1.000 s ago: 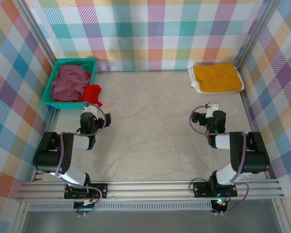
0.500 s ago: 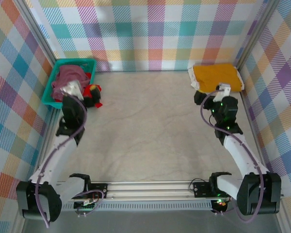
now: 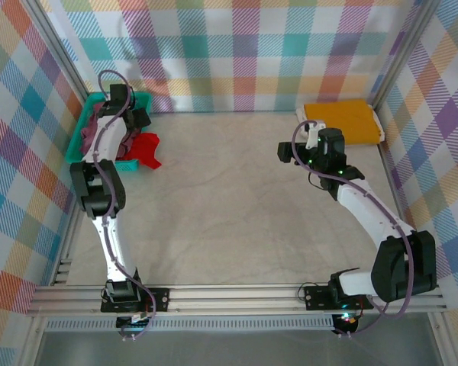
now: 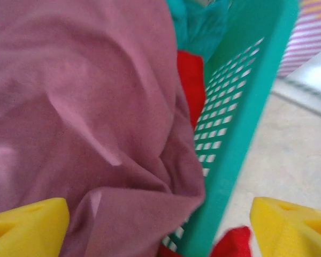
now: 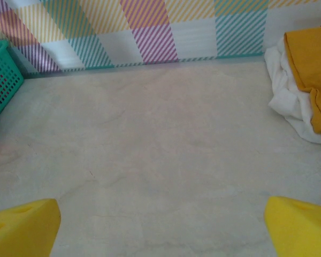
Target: Fold and stack the t-shirts
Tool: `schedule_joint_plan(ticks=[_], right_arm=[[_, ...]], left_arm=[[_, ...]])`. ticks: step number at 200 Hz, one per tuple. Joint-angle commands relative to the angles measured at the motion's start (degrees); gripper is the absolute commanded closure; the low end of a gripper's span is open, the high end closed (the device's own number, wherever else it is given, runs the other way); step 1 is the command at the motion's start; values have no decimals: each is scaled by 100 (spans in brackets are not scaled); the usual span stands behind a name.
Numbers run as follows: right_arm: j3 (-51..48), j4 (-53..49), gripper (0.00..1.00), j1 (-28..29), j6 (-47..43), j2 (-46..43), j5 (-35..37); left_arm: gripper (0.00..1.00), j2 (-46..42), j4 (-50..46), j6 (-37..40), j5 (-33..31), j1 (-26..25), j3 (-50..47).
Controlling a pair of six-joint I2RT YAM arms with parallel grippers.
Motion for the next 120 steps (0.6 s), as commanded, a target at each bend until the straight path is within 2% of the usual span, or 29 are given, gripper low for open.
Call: schedule_joint_plan(ticks=[1,18,34,53,80,120], right_arm=[[3,-180,2,24,-201,-224,58],[-87,-206,1,22,-240,-296,123],[-68,-315,1,23,-237,-343,124],[-113,-299,1,23,-230,-366,115],[-101,-306,0,24,-174,-388,115],[-36,-292,0,22,-173,-398,146]], left_arm=[[19,38,-659,4,97,109,446],[30,127,-585,19,-22,140,408],[64,102,-603,23,-11,182,414],[85,-49,-497,119,-87,187,309],[100,-134,-620,124,-79,322,427],[100,-1143,-294,97,-48,348,111]])
